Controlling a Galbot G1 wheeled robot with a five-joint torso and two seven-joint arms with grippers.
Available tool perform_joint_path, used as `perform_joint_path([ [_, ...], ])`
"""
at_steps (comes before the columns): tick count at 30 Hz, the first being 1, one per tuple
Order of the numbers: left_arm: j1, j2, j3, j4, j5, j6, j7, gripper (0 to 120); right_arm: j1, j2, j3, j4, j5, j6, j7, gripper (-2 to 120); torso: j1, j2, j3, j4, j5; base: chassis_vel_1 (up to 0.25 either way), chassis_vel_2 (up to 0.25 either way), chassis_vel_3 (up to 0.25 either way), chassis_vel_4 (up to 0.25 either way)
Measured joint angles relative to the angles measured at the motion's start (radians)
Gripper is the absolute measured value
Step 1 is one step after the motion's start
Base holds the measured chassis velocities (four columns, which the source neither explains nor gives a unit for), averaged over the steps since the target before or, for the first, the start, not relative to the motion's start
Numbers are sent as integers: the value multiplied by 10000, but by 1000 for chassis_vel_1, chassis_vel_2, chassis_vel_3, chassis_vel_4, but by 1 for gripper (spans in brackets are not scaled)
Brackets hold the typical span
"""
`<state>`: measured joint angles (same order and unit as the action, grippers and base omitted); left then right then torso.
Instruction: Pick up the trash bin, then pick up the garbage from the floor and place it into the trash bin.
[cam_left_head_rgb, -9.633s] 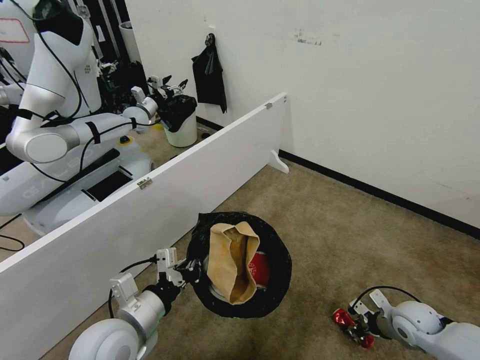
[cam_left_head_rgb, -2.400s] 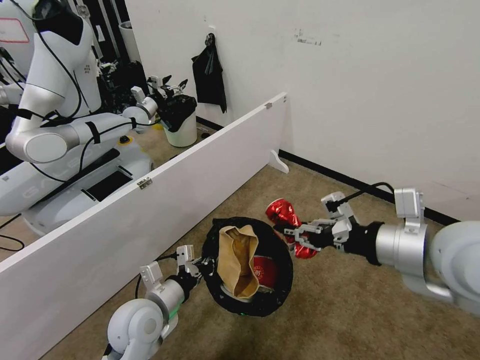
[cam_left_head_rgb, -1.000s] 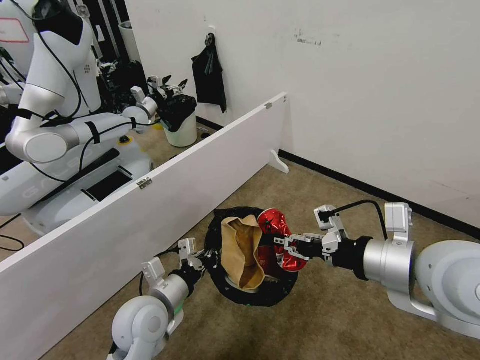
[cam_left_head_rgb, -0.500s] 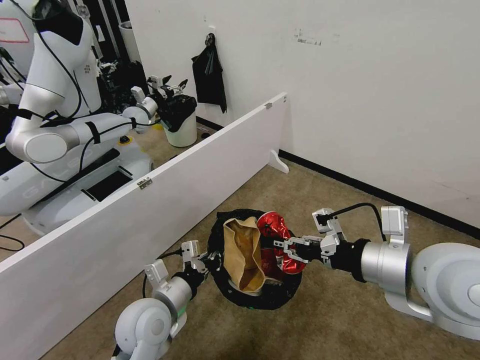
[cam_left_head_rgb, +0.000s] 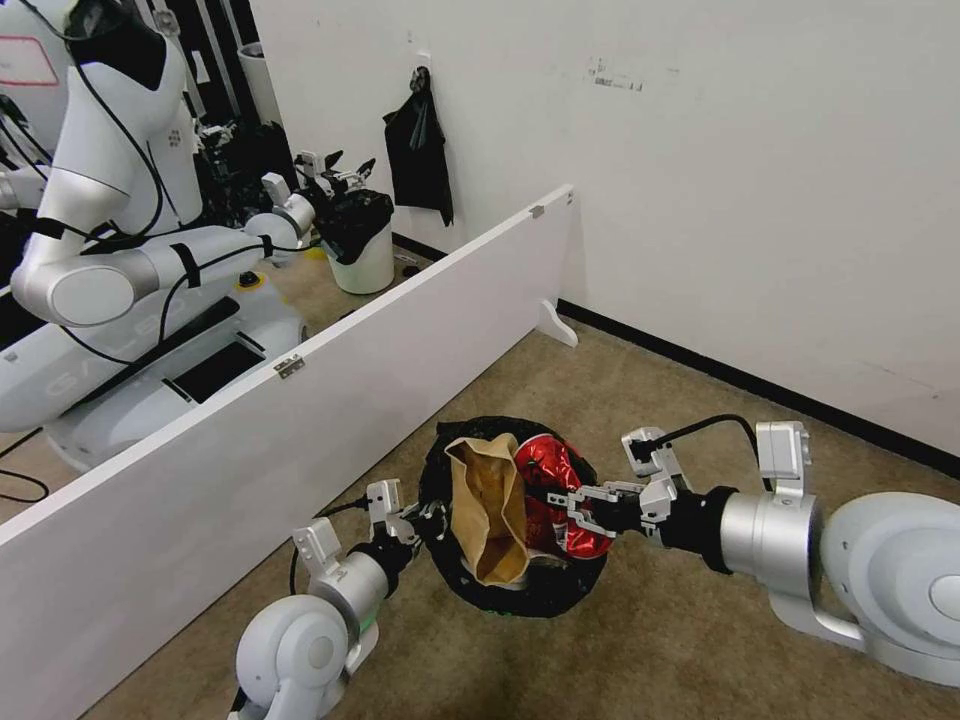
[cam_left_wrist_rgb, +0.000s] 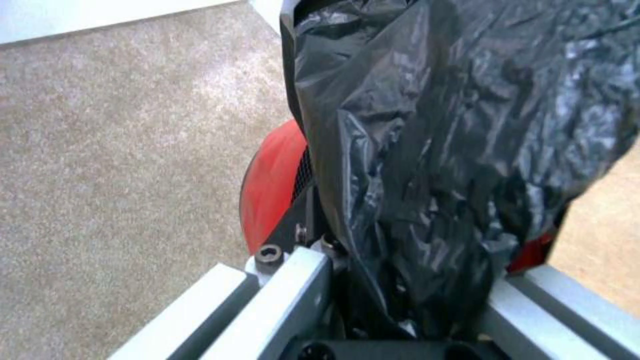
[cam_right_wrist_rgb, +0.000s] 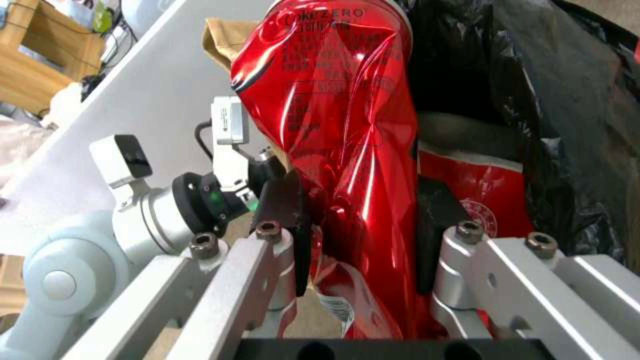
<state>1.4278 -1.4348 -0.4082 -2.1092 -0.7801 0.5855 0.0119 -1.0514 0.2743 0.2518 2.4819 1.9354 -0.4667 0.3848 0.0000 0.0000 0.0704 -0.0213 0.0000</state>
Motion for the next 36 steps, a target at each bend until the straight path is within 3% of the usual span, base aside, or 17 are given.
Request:
perform_joint_path([
  [36, 65, 292, -192, -147, -298, -3, 46, 0, -129, 52, 68, -344, -286, -113, -25, 26, 0, 0, 0, 0, -1, 0, 0, 0, 0],
])
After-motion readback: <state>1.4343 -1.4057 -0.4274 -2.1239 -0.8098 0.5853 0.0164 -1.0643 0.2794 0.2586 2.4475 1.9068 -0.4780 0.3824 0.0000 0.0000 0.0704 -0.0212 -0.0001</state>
